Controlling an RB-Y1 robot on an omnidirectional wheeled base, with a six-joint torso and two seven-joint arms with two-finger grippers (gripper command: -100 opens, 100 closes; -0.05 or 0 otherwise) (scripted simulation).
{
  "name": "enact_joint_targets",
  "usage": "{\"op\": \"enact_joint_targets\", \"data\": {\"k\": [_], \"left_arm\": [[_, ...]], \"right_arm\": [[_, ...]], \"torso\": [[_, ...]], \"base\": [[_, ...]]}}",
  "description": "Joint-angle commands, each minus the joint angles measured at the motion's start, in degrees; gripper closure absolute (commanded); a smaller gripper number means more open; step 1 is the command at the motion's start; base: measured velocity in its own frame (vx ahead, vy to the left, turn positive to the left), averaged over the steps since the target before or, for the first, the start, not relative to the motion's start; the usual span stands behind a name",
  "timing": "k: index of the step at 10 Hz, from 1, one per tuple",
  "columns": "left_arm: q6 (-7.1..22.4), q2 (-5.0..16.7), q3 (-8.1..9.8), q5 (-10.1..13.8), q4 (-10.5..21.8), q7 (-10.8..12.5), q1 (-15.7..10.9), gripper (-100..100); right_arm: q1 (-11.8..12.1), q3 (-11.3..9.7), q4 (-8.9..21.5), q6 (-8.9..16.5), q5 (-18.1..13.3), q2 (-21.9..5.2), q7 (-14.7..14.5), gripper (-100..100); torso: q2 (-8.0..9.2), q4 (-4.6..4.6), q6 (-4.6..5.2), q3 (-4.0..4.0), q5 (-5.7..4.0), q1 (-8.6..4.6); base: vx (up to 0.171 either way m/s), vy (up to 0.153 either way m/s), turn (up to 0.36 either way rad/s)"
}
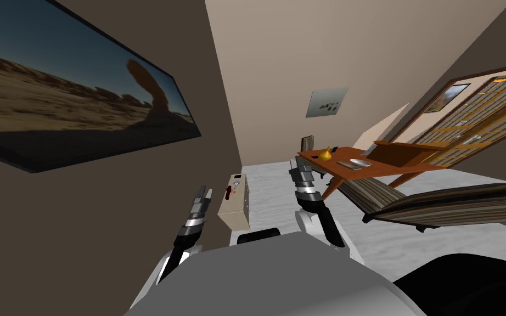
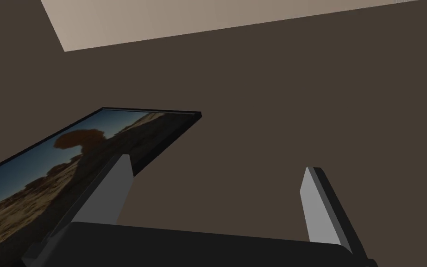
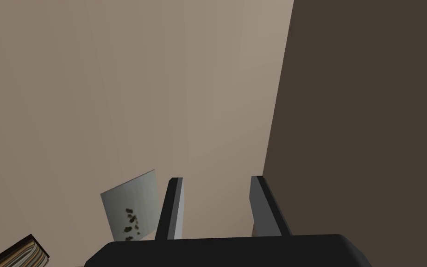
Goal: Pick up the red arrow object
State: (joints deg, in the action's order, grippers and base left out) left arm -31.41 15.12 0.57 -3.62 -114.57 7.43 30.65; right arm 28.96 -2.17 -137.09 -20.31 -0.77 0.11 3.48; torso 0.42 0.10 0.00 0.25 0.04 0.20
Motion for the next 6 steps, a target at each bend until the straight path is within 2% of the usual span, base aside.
{"op": "enact_joint_targets", "data": {"k": [1, 5, 6], "left_arm": [[0.2, 1.9, -0.73, 0.6, 2.9, 1.2, 0.8, -100], [1.0, 6.9, -3.51, 2.3, 11.0, 3.6, 3.1, -100], [1.0, 6.9, -3.51, 2.3, 11.3, 3.6, 3.1, -100]], "right_arm": [[0.0, 0.0, 0.0, 0.0, 0.0, 0.0, 0.0, 0], [0.0, 0.0, 0.0, 0.0, 0.0, 0.0, 0.0, 0], [0.0, 0.0, 0.0, 0.0, 0.0, 0.0, 0.0, 0]], "torso": [[0.00, 0.00, 0.00, 0.00, 0.00, 0.00], [-0.09, -0.01, 0.00, -0.05, -0.02, -0.06], [-0.14, -0.02, 0.00, -0.07, -0.01, -0.04]], "base": [[-0.105, 0.015, -0.184], [-0.086, 0.011, -0.228], [-0.053, 0.009, -0.089]]}}
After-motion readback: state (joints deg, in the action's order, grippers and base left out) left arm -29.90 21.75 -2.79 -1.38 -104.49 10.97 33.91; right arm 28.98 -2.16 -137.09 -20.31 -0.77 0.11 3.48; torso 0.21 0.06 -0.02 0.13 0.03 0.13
